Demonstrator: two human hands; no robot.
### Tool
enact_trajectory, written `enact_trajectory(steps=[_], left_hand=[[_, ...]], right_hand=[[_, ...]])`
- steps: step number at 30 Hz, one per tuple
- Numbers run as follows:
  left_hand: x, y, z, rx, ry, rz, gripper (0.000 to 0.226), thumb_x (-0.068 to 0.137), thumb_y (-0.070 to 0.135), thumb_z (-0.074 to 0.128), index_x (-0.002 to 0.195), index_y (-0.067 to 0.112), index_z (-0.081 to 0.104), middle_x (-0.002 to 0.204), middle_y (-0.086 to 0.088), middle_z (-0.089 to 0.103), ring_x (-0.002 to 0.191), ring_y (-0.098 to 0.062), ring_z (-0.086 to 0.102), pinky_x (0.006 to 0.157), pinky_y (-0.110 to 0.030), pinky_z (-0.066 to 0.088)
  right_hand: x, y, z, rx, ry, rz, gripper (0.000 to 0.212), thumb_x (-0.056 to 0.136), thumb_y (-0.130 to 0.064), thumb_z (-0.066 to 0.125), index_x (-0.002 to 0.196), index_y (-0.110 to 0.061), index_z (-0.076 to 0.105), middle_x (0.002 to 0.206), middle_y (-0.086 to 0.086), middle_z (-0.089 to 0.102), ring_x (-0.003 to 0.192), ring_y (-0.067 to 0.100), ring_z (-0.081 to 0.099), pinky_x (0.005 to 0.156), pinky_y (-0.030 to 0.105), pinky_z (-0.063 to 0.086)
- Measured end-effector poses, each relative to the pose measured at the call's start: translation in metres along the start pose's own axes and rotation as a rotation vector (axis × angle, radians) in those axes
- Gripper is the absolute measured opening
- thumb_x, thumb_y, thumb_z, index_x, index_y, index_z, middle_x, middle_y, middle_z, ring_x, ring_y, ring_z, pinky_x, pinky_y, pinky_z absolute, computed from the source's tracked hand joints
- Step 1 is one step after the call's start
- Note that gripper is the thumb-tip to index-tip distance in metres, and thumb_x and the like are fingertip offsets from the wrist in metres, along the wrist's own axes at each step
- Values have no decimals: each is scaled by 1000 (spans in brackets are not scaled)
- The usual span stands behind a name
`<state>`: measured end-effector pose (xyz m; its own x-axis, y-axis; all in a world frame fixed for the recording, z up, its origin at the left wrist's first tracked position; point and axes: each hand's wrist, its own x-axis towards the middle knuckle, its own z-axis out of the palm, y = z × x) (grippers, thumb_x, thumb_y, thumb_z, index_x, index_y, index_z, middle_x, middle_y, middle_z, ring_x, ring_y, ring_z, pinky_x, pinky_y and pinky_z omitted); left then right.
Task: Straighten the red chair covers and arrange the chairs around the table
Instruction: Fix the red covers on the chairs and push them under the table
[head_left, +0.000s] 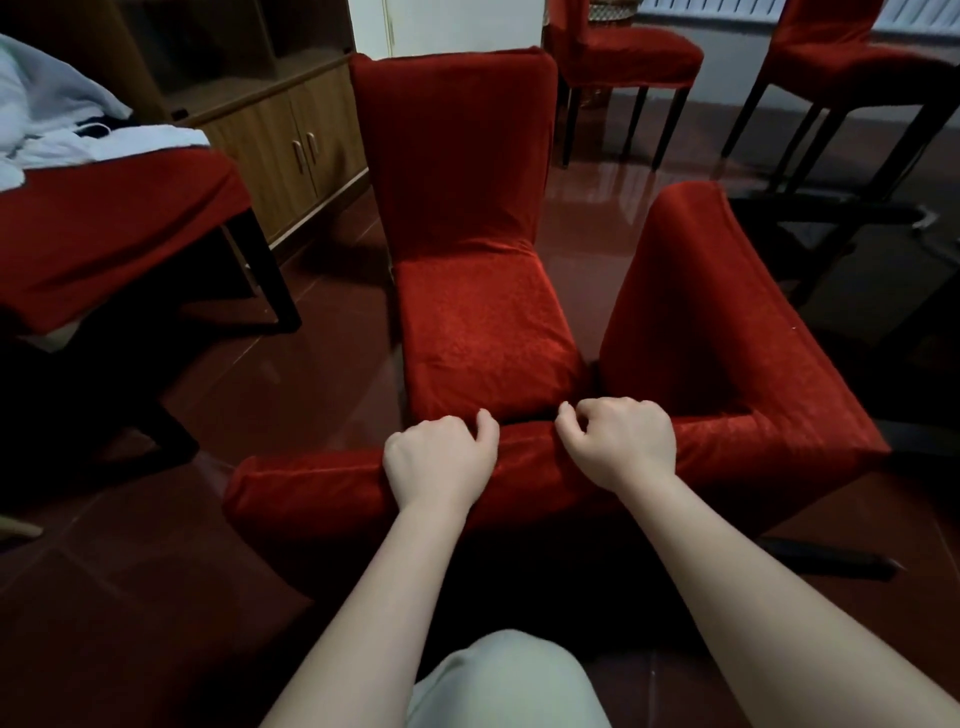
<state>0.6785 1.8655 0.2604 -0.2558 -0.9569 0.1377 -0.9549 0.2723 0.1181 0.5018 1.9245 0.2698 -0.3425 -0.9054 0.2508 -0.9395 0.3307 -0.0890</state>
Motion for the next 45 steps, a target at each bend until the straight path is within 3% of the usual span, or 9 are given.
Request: enact_trajectory(steps=[5,11,14,17,22,27,32,39,45], left_hand=[[-23,11,1,-24,-9,-39,66,93,61,28,83,15,74,79,-7,71,78,-31,67,69,-35,39],[-16,6,-8,-117,-30,25,67,79,76,21,58,18,46,55,1,45,70,-30,64,58,-32,34],[-15,2,-9,-126,-43,65,73,81,77,15,62,19,55,54,5,45,64,-28,60,58,-33,36],[-12,-4,-8,-145,-49,80,85,84,77,6,64,18,64,58,3,57,61,-26,58,58,-34,39],[-7,-15,-10,-142,-74,102,81,85,78,9,56,19,57,54,5,52,55,-22,52,57,-34,40],[-11,-13,-12,-79,-109,60,77,86,73,14,67,20,66,58,3,55,60,-25,56,57,-33,39],[-25,-10,-11,-59,-67,46,71,93,63,22,83,15,73,79,-7,70,78,-34,67,60,-33,37],[-53,0,-10,-76,-36,40,68,94,63,27,76,13,70,76,-8,70,75,-33,68,59,-32,33],[-56,-6,-18,-135,-73,95,62,97,60,31,89,14,72,89,-9,73,88,-32,69,68,-34,41]], right_hand=[[-15,14,-4,-19,32,-32,47,93,-40,53,51,-16,54,57,2,63,60,28,61,58,32,23],[-13,1,-1,-102,-68,20,54,99,-47,26,57,-21,46,75,5,70,79,28,65,75,39,35],[-13,-2,0,-103,-104,46,58,99,-49,19,60,-20,50,78,5,70,83,29,65,79,40,34],[-17,-6,0,-108,-115,49,64,99,-51,18,70,-17,64,83,5,71,86,28,65,80,41,36],[-32,-14,0,-87,-74,69,64,97,-56,22,80,-15,68,87,5,71,88,28,63,79,40,35],[-42,-18,-5,-107,-20,65,59,96,-56,27,72,-18,65,75,1,67,78,25,62,73,39,33],[-44,-16,-7,-82,-39,57,62,90,-58,21,64,-20,61,68,-2,65,71,22,62,71,37,36],[-60,2,-7,-43,97,-29,59,89,-54,28,52,-18,58,55,-1,59,59,24,61,61,35,35],[-56,0,-18,-131,-79,-89,53,95,-57,31,69,-24,63,73,-5,65,80,20,65,73,37,41]])
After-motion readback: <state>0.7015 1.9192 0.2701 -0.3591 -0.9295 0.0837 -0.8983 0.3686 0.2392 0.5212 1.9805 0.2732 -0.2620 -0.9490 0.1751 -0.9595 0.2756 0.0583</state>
